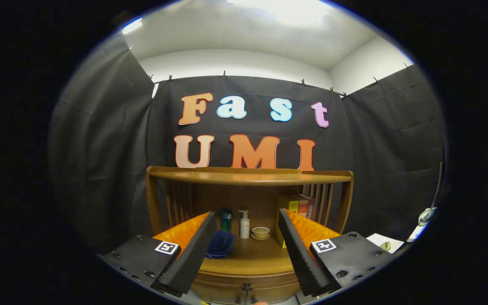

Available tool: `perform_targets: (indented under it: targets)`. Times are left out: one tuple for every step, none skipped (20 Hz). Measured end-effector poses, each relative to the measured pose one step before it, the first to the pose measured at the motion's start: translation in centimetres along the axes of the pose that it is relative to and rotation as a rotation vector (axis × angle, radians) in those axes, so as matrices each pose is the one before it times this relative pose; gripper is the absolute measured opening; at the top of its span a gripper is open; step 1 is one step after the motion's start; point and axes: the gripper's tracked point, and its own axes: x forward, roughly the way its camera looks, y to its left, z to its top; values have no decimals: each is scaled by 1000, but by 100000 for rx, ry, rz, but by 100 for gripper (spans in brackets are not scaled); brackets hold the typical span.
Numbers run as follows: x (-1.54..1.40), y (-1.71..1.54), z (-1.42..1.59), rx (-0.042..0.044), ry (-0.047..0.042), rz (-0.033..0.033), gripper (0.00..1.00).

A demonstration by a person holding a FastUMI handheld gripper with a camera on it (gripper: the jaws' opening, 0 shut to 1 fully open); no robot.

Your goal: Pull open the drawer, take out the items inside it, and place them on the countertop above the cabinet.

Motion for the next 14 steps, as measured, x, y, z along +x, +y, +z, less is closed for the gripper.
perform_targets:
  targets:
    - [-49,-97,-741,541,247,-193,98]
    - [94,-63,-885,524,287,-280,98]
    - [-157,-77,-1033,560,252,-127,98]
    - [18,162,-1088,426,397,579,98]
    - [-135,82,-1181,191,284,304,98]
    - [-67,40,-1182,180,-85,130,98]
    - [-160,30,-1255,147,-104,64,98]
    - [-125,77,-1459,103,211,187,98]
    - [-102,145,-1743,-278,609,298,98]
    - [82,7,-1790,-681,1239,-46,98]
    - [-46,-152,-1706,-1144,1381,-574,98]
    - [8,-218,-1701,-1028,1206,-906,98]
    - [-166,-195,-1640,-245,1033,-709,98]
    - [-5,-74,-1667,923,915,-102,98]
